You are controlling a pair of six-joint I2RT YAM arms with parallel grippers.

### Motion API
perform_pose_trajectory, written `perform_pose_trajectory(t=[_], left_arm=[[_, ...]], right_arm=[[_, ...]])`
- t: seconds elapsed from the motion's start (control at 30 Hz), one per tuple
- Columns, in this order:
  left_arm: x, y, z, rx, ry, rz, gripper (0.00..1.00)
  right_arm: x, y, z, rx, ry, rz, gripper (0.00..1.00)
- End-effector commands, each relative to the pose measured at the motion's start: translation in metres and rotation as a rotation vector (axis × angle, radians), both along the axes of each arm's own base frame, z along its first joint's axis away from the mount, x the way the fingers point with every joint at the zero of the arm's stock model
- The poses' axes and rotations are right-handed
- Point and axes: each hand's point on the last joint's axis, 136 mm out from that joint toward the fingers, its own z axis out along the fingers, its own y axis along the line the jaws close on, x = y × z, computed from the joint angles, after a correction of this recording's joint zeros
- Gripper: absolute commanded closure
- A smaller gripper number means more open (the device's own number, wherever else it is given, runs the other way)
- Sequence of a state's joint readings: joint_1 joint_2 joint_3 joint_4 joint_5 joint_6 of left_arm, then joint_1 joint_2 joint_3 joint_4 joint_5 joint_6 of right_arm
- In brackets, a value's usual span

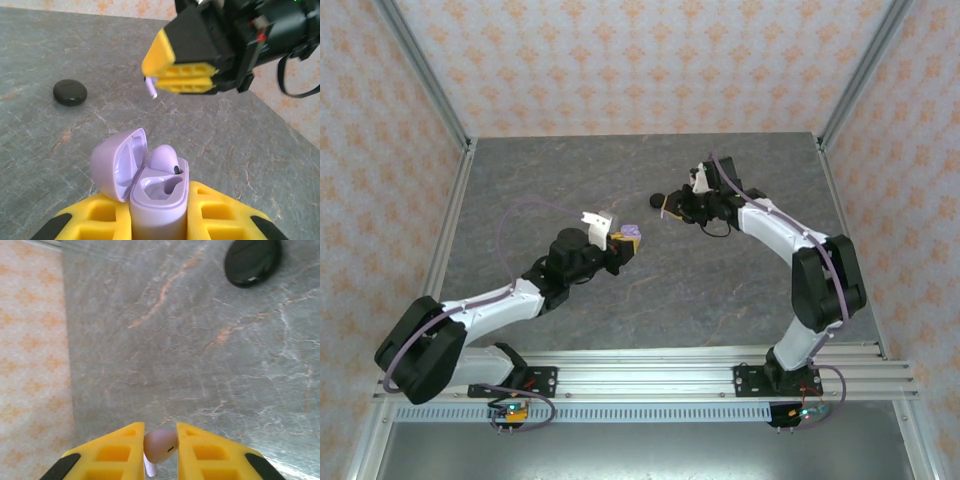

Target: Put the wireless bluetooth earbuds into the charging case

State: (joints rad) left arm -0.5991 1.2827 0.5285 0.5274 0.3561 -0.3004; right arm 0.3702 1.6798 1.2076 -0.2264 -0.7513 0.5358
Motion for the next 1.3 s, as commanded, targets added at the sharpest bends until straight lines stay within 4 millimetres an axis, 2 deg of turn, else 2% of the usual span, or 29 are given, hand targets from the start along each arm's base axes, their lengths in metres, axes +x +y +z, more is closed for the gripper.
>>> perform_pose_trajectory(t=[0.0, 0.33, 0.73, 0.93, 1.27], left_arm=[[0.008, -0.011, 0.024, -0.077, -0.052, -0.034, 0.88], [0.017, -0.031, 0.025, -0.128, -0.054, -0.092, 0.88], [0.02, -0.047, 0.044, -0.193, -0.106, -0.165, 0.89], [0.016, -0.051, 0.055, -0.226, -0.125, -0.201, 0.89], [0.015, -0.051, 0.075, -0.255, -0.158, -0.209, 0.88]], right_arm=[[-0.005, 0.004, 0.024, 0.054, -0.064, 0.031, 0.81], [-0.022, 0.009, 0.07, 0.106, -0.198, 0.091, 0.81], [-0.048, 0.023, 0.114, 0.114, -0.354, 0.163, 0.81], [-0.056, 0.027, 0.122, 0.093, -0.394, 0.188, 0.8], [-0.065, 0.031, 0.123, 0.062, -0.41, 0.225, 0.8]])
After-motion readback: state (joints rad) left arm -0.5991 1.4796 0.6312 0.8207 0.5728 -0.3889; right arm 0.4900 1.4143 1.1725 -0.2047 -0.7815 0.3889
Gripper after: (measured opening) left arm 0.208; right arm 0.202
